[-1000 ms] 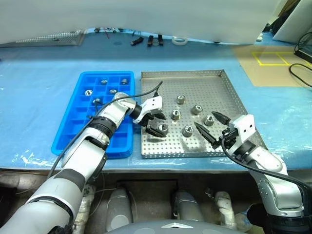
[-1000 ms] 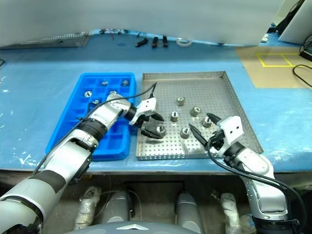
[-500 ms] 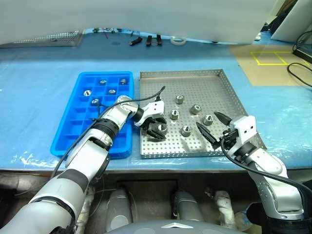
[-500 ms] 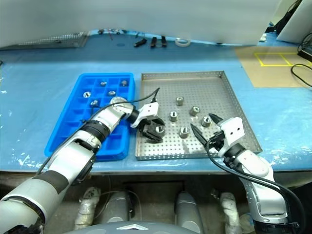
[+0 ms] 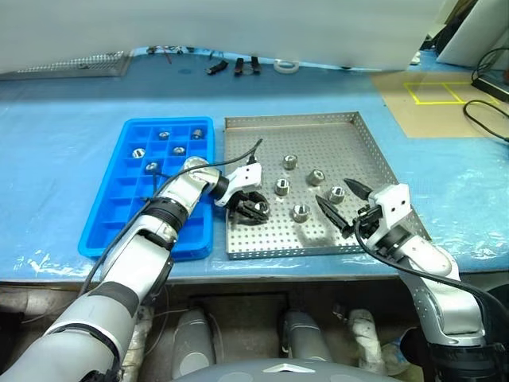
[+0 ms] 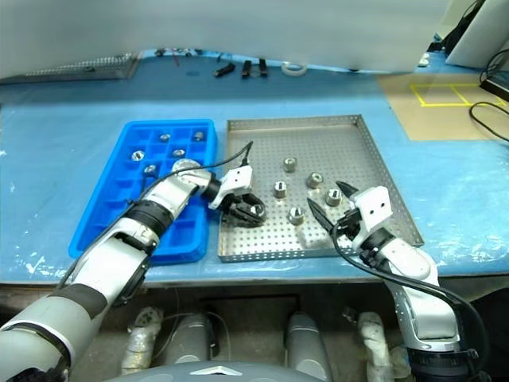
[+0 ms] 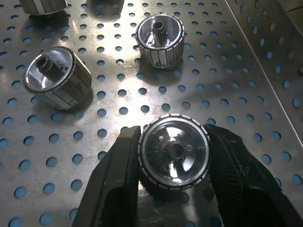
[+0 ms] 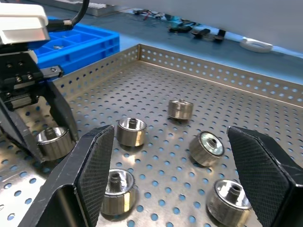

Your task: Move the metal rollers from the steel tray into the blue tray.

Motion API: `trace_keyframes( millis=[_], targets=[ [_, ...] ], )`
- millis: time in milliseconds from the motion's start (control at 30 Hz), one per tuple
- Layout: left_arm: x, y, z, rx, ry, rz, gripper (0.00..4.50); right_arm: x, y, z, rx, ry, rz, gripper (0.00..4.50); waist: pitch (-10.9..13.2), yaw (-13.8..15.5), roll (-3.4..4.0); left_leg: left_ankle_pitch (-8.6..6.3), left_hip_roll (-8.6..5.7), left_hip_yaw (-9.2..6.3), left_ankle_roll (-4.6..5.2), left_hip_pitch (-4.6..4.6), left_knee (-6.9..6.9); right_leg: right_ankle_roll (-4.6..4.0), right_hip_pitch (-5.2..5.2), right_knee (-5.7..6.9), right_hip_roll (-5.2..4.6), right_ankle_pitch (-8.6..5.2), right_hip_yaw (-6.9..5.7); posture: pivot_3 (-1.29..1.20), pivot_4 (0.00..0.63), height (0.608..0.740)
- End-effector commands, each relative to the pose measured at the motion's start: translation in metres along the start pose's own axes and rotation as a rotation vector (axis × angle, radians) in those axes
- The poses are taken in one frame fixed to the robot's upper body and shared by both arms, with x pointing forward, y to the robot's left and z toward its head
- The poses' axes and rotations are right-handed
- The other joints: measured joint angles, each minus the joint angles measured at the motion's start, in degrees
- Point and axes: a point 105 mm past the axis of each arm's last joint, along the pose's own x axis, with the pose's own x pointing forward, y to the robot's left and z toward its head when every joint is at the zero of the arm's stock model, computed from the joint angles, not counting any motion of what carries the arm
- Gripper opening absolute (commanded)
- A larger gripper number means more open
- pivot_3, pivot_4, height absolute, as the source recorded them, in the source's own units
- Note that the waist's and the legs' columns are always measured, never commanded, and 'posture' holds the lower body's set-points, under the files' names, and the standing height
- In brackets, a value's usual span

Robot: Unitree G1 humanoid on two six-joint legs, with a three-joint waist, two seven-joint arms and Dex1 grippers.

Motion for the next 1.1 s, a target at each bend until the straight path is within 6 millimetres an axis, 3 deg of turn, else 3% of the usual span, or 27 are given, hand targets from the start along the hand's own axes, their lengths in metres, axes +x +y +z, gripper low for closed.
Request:
trace_keyframes(
  millis=[33, 133, 367, 500, 733, 933, 1100],
  targets=[
    [-0.027, 0.010, 0.035, 0.052, -0.138, 0.100, 1.67, 0.009, 0.011, 0.020, -0.006, -0.072, 0.093, 4.02, 0.06, 0.19, 0.00, 0.00, 0.00, 0.00, 0.00, -0.02, -0.01, 0.00, -0.01, 0.00, 0.00, 0.00, -0.01, -0.19, 0.150, 0.740],
    [-0.046, 0.013, 0.051, 0.082, -0.240, 0.200, 1.67, 0.019, 0.021, 0.026, -0.010, -0.091, 0.164, 4.02, 0.07, 0.88, 0.02, 0.00, 0.00, 0.00, 0.00, -0.04, -0.04, -0.02, -0.03, 0.00, 0.00, 0.00, -0.02, -0.13, 0.150, 0.740],
    [-0.105, 0.002, 0.043, 0.013, -0.266, 0.467, 1.67, 0.063, 0.042, 0.054, 0.021, -0.209, 0.285, 4.02, 0.17, 1.60, 0.16, 0.05, 0.10, -0.01, -0.09, -0.02, -0.21, -0.18, -0.06, 0.05, 0.02, -0.10, -0.18, 0.08, 0.150, 0.740],
    [-0.138, 0.010, 0.031, -0.074, -0.302, 0.741, 1.67, 0.085, 0.055, 0.063, 0.051, -0.248, 0.345, 4.02, 0.27, 3.28, 0.26, 0.07, 0.10, -0.02, -0.12, -0.05, -0.25, -0.21, -0.11, 0.09, 0.02, -0.12, -0.22, 0.19, 0.150, 0.740],
    [-0.192, 0.008, -0.011, -0.183, -0.228, 1.157, 1.67, 0.105, 0.069, 0.075, 0.056, -0.277, 0.472, 4.02, 0.29, 6.25, 0.28, 0.09, 0.10, -0.12, -0.17, -0.16, -0.26, -0.21, -0.13, 0.11, 0.01, -0.13, -0.31, 0.34, 0.150, 0.740],
    [-0.207, -0.001, -0.036, -0.262, -0.189, 1.326, 1.67, 0.110, 0.068, 0.077, 0.046, -0.277, 0.505, 4.02, 0.30, 8.85, 0.28, 0.12, 0.11, -0.24, -0.22, -0.30, -0.25, -0.20, -0.19, 0.13, 0.01, -0.13, -0.35, 0.38, 0.150, 0.740],
    [-0.201, -0.002, -0.051, -0.303, -0.171, 1.352, 1.67, 0.110, 0.070, 0.076, 0.044, -0.275, 0.516, 4.02, 0.30, 10.29, 0.28, 0.18, 0.13, -0.34, -0.30, -0.48, -0.23, -0.20, -0.33, 0.20, 0.02, -0.13, -0.34, 0.38, 0.150, 0.740]
  ],
)
